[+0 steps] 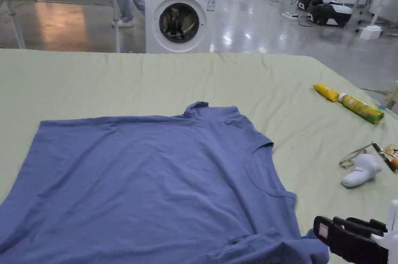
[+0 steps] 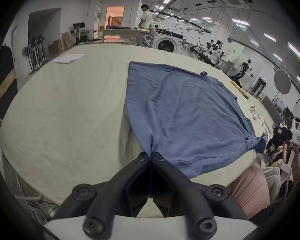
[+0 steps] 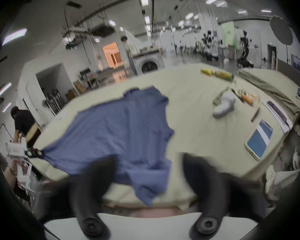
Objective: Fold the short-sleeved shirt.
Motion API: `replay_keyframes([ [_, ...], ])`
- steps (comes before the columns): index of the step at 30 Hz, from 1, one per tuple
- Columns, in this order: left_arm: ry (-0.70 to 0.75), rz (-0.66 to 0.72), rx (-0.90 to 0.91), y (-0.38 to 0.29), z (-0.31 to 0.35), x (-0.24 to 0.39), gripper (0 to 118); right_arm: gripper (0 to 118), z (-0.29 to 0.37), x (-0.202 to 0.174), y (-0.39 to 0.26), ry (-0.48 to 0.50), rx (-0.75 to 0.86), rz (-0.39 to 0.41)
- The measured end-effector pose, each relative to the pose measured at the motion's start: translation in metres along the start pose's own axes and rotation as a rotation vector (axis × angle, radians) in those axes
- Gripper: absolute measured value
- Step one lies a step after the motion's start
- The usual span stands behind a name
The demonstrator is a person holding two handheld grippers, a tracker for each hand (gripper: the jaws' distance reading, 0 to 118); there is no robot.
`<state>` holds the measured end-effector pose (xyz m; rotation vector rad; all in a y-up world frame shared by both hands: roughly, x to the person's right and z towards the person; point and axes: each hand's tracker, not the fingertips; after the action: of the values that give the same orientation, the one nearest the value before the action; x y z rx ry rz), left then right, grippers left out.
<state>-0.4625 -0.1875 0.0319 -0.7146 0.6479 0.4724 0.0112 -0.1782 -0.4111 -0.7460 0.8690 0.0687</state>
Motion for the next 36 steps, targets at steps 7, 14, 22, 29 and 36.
replay_keyframes([
  [7,0.014,-0.001,-0.025,0.003,-0.001,0.006,0,112,-0.043,-0.005,-0.030,-0.043,-0.234,0.086],
  [14,0.035,0.043,-0.060,-0.004,-0.008,0.001,0,35,-0.080,-0.020,-0.046,-0.124,-0.266,0.232],
  [22,0.010,0.072,-0.057,-0.004,-0.002,-0.004,0,3,-0.040,-0.028,-0.026,-0.011,-0.180,0.210],
  [29,-0.035,0.131,-0.057,-0.012,0.026,-0.019,0,3,-0.005,-0.022,-0.030,-0.026,-0.144,0.171],
  [36,-0.080,0.203,-0.084,-0.018,0.054,-0.026,0,3,0.024,-0.022,-0.028,-0.011,-0.181,0.116],
])
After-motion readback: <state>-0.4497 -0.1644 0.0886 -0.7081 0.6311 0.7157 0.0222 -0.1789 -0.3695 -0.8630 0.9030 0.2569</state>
